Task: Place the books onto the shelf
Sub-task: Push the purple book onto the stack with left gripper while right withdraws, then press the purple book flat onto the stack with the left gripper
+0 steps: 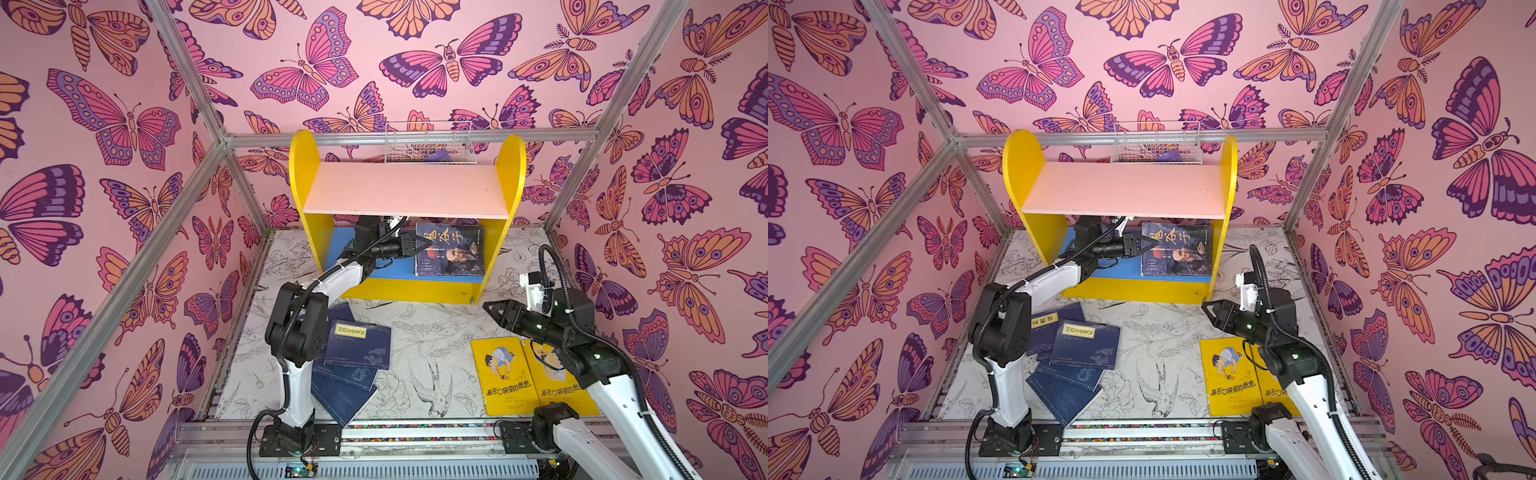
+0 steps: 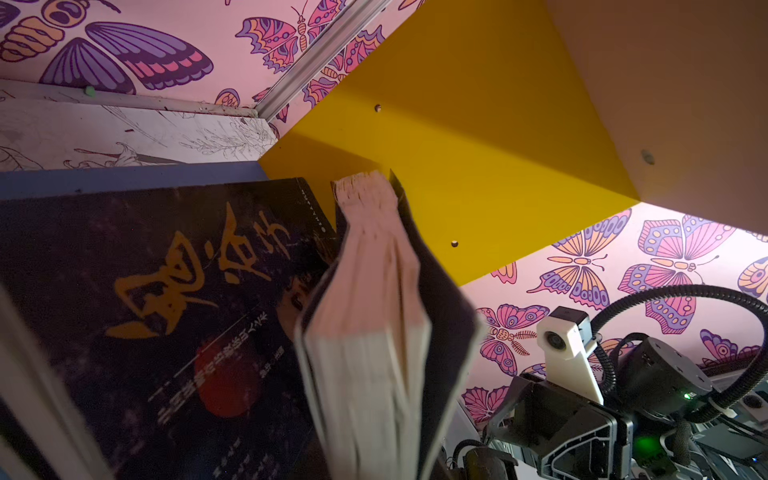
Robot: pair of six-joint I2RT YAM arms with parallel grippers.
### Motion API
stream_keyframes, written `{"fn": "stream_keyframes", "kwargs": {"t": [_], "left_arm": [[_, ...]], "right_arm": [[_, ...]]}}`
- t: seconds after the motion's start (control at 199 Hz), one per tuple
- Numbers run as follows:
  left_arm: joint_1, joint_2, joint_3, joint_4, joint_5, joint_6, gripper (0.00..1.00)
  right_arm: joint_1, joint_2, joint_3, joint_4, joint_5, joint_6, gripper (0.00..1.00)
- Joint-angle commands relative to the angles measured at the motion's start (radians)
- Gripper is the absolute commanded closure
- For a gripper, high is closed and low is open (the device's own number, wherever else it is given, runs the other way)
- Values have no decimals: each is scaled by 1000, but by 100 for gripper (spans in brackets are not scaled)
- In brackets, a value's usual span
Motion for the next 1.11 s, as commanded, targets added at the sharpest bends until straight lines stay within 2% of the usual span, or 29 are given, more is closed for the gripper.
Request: {"fn": "stream_keyframes", "kwargs": {"t": [0.0, 0.348, 0.443, 0.544, 0.599, 0.645, 0.715, 0.982, 1.103], "left_arm": [[11, 0, 43, 58, -3, 6, 100], [9, 65, 96, 55, -1, -12, 100], [6, 61, 82, 54, -17, -3, 82], [2, 58, 77, 47, -34, 6, 45], [0, 55, 73, 46, -58, -4, 30], [0, 46, 66, 44, -93, -7, 22], [0, 26, 52, 24, -175, -5, 16], [-13, -86, -10, -91, -556, 45, 15], [-28, -132, -7, -238, -683, 110, 13]], "right_arm": [[-5, -11, -2, 19, 1, 5, 50], [-5, -12, -11, 24, -4, 10, 52], [-6, -15, -15, 29, -4, 11, 52], [-6, -13, -19, 32, 1, 13, 52], [-5, -10, -21, 36, -1, 16, 52], [-5, -9, -24, 40, -5, 19, 53], [-5, -8, -26, 47, -9, 24, 53], [-5, -15, -28, 39, 1, 25, 53], [-6, -16, -9, 12, 28, -2, 53]]}}
